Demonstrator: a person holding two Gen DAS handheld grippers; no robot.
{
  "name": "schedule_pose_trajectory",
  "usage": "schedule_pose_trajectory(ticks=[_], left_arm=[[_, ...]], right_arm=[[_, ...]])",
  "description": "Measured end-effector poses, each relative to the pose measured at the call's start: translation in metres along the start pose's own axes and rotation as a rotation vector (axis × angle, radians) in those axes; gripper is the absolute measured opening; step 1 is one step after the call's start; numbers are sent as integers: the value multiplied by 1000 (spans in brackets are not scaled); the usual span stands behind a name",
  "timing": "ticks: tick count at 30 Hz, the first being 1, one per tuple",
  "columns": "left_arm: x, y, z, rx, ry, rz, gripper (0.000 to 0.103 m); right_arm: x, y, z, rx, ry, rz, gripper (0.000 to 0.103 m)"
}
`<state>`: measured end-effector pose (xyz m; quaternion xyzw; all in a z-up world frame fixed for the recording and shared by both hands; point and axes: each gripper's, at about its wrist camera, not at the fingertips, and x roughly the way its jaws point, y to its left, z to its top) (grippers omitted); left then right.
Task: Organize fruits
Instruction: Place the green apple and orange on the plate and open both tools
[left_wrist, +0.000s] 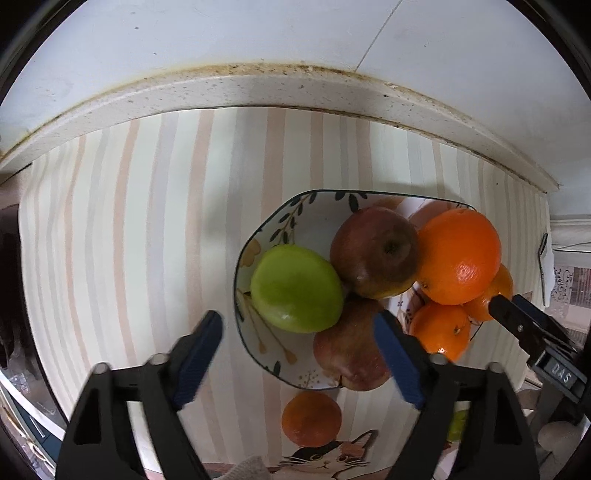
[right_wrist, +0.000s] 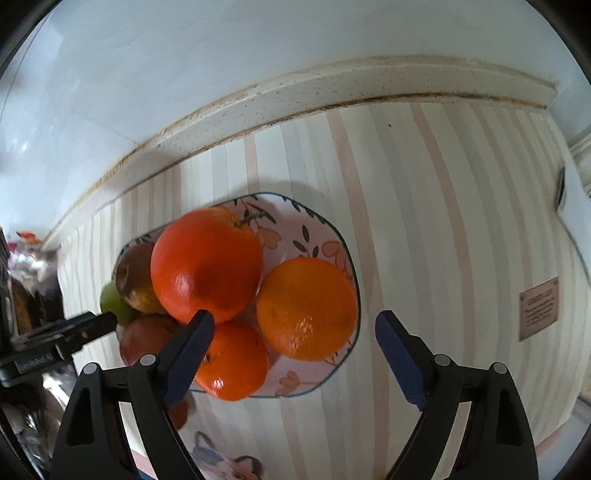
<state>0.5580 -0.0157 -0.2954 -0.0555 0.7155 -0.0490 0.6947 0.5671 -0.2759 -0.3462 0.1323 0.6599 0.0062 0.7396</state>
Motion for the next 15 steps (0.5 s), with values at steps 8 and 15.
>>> schedule_pose_trajectory(ticks=[8,15], left_arm=[[-24,-2,-39,7,-80,36,86],[-52,-10,-78,18,-183,63,86]], right_arm=[[-23,16,-24,-64,-45,-31,93],[-57,25,-59,-98,-122,-55,93]])
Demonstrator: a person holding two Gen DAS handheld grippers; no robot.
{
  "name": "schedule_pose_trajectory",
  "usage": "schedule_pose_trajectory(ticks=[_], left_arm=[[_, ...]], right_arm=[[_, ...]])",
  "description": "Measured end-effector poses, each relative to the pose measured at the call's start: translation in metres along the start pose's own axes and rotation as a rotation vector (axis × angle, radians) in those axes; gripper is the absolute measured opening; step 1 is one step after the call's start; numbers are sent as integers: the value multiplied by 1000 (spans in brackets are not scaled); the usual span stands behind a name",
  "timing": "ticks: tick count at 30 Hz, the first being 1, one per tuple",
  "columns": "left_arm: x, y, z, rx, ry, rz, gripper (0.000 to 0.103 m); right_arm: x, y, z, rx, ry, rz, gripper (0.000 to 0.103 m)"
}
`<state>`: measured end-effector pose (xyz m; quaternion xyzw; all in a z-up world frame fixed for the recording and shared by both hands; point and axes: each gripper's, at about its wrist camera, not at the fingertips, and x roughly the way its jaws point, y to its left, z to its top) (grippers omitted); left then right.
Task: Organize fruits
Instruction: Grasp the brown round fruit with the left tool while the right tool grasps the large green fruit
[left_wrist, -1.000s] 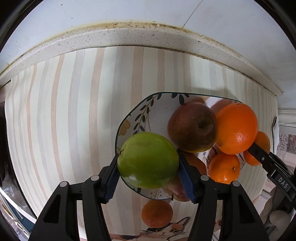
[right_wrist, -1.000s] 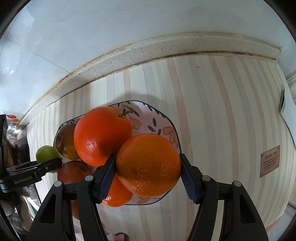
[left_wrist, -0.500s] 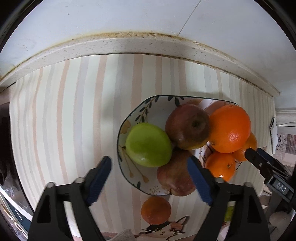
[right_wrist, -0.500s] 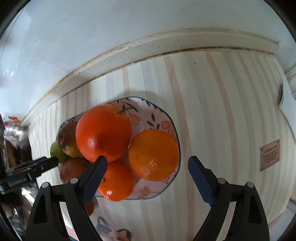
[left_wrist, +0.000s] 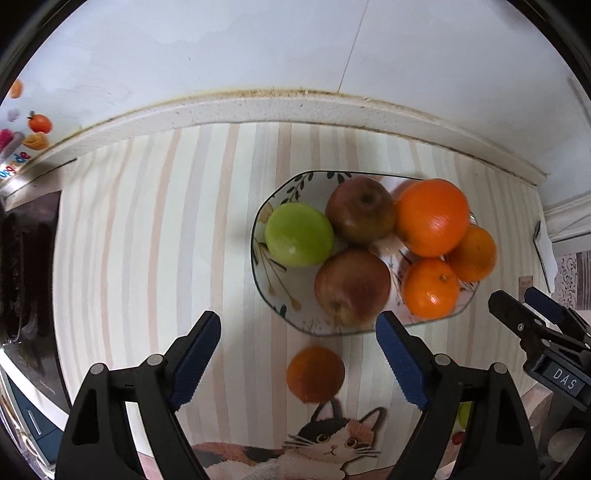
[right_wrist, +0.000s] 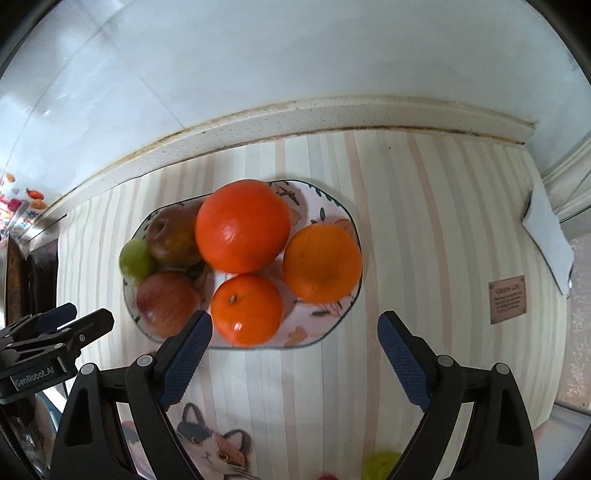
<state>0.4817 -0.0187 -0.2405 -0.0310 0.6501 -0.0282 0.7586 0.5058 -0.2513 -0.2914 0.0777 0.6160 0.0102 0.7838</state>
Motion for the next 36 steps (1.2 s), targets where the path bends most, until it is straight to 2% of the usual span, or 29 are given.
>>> schedule_pose_trajectory(ticks=[11,24,27,32,36], left_arm=[[-61,-18,-52,48,-180,27,86],[-122,-16,-106,58,-304,4,86],[-130,-17,-116,63,-316,7,86],[-123,-17,-125,60,-289,-2,86],[-106,-18,-128,62,-246,10,86]], right_arm=[[-68,9,-56,-29,-141,-11,93],[-145,30,-108,-69,-296,-12,93],[-154,30,-118,-60,-304,9,93],[-154,28,-130,-28,-292,52,93],[-125,0,-137,85,-203,80,93]])
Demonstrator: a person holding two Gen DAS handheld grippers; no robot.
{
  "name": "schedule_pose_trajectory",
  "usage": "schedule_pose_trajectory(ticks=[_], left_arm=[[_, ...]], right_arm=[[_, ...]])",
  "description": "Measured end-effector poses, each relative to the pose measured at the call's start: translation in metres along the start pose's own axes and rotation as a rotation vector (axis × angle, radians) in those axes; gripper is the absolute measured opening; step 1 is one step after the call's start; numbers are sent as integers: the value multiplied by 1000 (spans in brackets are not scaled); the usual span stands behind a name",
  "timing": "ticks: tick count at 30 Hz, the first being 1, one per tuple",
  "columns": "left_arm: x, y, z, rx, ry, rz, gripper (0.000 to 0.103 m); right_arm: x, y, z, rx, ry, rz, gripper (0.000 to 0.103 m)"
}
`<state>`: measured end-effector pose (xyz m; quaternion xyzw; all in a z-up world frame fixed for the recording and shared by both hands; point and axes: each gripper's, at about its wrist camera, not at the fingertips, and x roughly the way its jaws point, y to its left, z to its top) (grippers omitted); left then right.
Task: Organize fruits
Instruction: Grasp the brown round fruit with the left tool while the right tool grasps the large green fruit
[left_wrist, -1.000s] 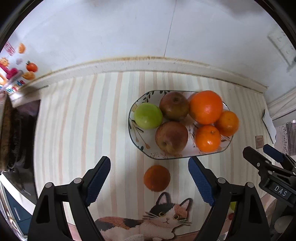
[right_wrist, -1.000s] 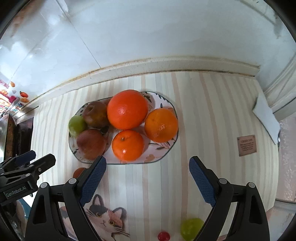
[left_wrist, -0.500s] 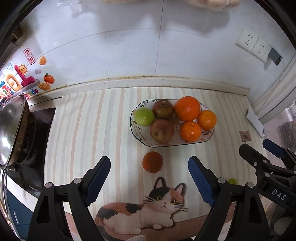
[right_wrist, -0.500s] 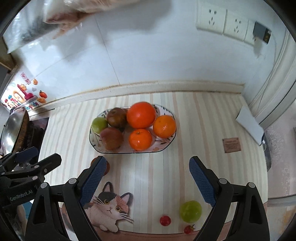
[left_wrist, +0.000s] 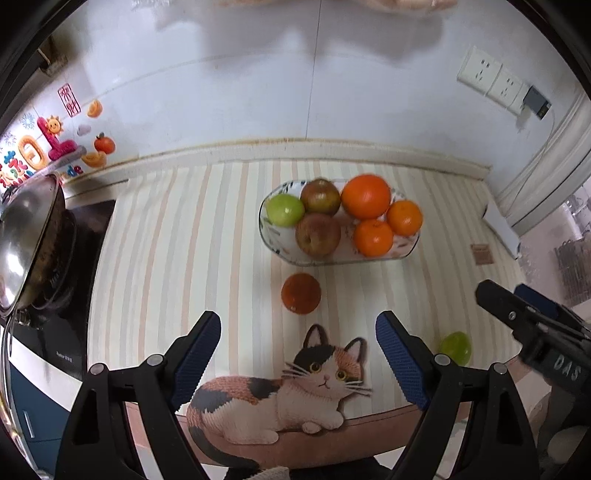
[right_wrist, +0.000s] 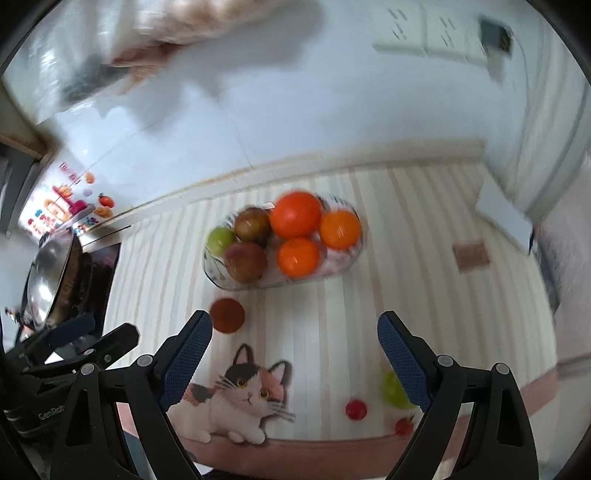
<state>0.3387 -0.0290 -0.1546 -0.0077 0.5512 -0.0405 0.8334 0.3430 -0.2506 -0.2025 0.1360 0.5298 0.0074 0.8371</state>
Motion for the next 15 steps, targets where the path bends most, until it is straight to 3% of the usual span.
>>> schedule_pose_trajectory(ticks=[8,15], left_arm=[[64,1,-12,-7,129,43,86],[108,2,-16,-17,220,64,86]], right_arm=[[75,-96,-24,230,161,-74,93],[115,-124,-52,256,290,-164,93]])
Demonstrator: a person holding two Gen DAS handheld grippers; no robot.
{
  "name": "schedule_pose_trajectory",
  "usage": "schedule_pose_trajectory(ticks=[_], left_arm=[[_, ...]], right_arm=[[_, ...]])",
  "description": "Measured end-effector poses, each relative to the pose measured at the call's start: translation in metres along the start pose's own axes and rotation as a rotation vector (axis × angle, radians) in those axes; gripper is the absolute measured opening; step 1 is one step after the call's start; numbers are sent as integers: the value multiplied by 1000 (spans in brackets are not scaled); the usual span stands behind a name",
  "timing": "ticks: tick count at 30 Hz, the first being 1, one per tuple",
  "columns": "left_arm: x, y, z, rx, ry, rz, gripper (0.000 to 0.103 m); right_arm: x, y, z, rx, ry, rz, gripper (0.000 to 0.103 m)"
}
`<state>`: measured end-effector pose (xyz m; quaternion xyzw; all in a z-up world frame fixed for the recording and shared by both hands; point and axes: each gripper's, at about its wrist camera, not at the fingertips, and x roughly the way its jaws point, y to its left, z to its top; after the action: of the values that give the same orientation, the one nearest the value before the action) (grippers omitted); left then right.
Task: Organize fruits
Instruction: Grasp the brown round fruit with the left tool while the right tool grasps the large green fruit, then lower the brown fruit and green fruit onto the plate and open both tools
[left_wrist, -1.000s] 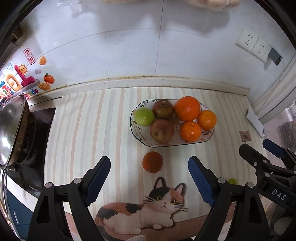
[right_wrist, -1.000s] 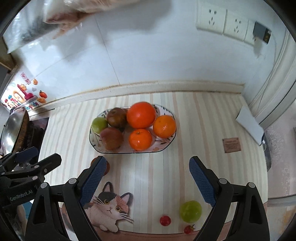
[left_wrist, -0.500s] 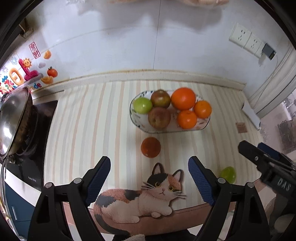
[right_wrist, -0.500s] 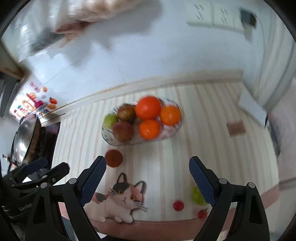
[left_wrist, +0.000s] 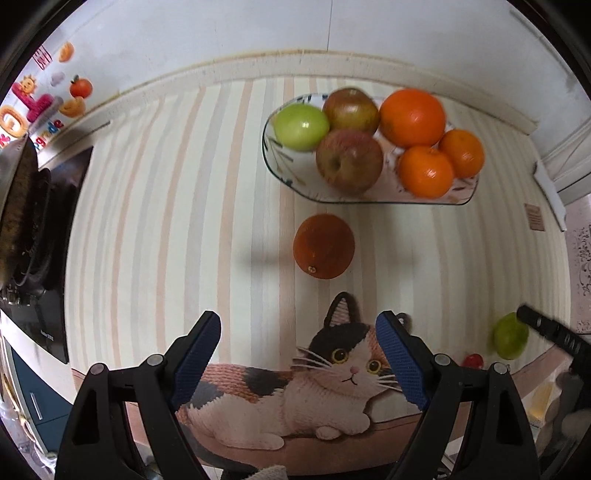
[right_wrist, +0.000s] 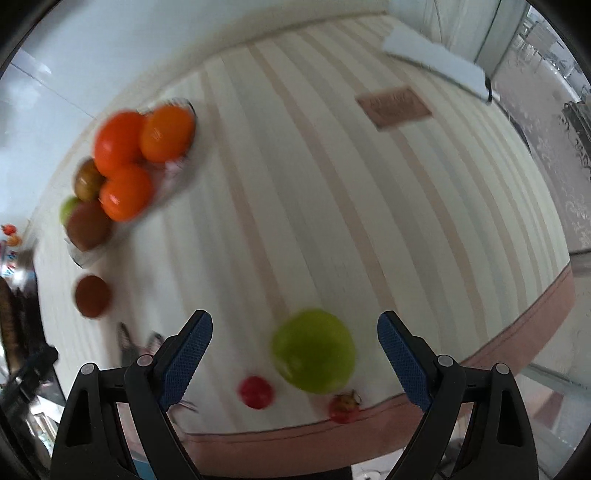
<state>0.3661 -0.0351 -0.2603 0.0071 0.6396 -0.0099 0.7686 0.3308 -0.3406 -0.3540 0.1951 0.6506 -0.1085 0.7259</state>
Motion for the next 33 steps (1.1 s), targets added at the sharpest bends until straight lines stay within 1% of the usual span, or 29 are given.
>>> schedule_pose_trajectory(ticks=[3,4,5,7,9,14,21,22,23,24,25,26,28,31,33], left_arm=[[12,-1,3,0,26,-2,86],[15,-2,4,3,30,1,86],[18,-2,6,5,33,6,86],[24,-1,9,2,38,10,86],[29,2,14,-9,48,-1,86],[40,4,32,-23,59,-25,86],[75,-16,52,36,126,-32,86],[79,-18,53,40,128,-34,84],[83,-19,55,39,128,-47,75],[85,-20,56,36,129,-50,69],[86,-20,57,31,130,-52,54],[88,-19,57,23,129,-50,52],[86,-18,57,16,108,-56,52],[83,-16,54,31,94,-55,51],[76,-17,48,43,70,-49,51]], right_arm=[[15,-3,-7,1,23,-2,90],[22,-4,-9,-1,30,-11,83],[26,-4,-11,-4,34,-15,73],[33,-5,-13,-3,30,-22,63],[33,-5,-14,-6,8,-28,63],[37,0,-13,-18,2,-19,63],[41,12,-11,-35,0,-12,63],[42,14,-11,-37,1,-10,63],[42,17,-10,-41,0,-15,63],[43,20,-11,-48,0,-16,63],[44,21,-11,-49,0,-16,63],[45,23,-10,-51,1,-13,63],[45,31,-8,-59,4,-12,63],[41,41,-4,-74,1,-7,63],[39,44,-2,-81,2,3,62]])
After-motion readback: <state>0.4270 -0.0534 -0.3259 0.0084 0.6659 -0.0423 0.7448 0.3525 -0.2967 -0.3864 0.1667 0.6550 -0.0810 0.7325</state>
